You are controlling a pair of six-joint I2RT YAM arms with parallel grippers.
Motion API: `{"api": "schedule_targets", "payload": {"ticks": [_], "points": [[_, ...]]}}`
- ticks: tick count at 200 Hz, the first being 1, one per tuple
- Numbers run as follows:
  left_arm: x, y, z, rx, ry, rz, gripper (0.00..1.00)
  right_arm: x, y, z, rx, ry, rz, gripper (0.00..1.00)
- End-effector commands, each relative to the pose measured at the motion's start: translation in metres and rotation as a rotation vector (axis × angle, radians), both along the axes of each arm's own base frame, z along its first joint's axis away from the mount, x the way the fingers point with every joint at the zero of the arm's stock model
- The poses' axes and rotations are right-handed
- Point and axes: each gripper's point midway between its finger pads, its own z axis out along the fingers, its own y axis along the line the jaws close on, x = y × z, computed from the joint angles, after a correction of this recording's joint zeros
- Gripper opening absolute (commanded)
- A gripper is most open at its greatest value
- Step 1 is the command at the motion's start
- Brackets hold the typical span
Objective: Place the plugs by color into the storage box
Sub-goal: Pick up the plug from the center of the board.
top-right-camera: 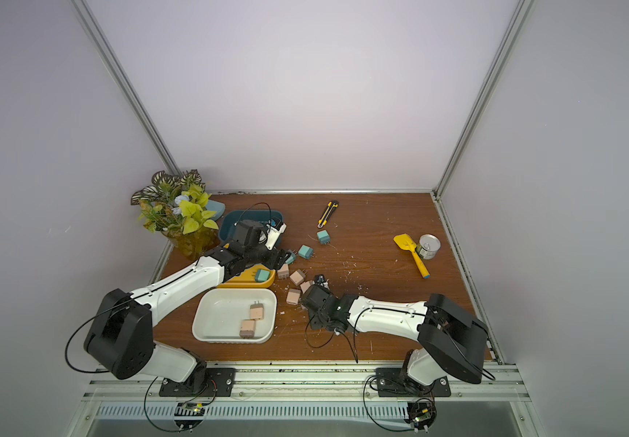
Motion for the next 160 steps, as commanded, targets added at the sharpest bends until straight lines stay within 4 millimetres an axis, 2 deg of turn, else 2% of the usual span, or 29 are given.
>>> {"api": "schedule_targets", "payload": {"ticks": [1, 18, 31, 85, 121, 160], "points": [[0.002, -0.006, 0.007, -0.019, -0.02, -0.009, 0.75, -0.004, -0.009, 0.002, -0.043, 0.004, 0.002, 0.45], [0.003, -0.006, 0.006, -0.017, -0.019, -0.004, 0.76, -0.005, -0.01, -0.004, -0.063, 0.017, 0.006, 0.59], [0.003, -0.005, 0.006, -0.016, -0.02, 0.002, 0.76, -0.005, -0.009, -0.007, -0.074, 0.024, 0.008, 0.6], [0.003, -0.002, 0.013, -0.019, -0.059, 0.011, 0.76, -0.002, -0.006, 0.0, -0.057, 0.004, 0.001, 0.46], [0.002, -0.003, 0.015, -0.024, -0.062, 0.007, 0.76, -0.001, -0.008, 0.019, -0.021, -0.029, 0.0, 0.39], [0.003, -0.001, 0.02, -0.027, -0.073, 0.018, 0.76, 0.002, -0.008, 0.042, 0.026, -0.072, 0.001, 0.38]]}}
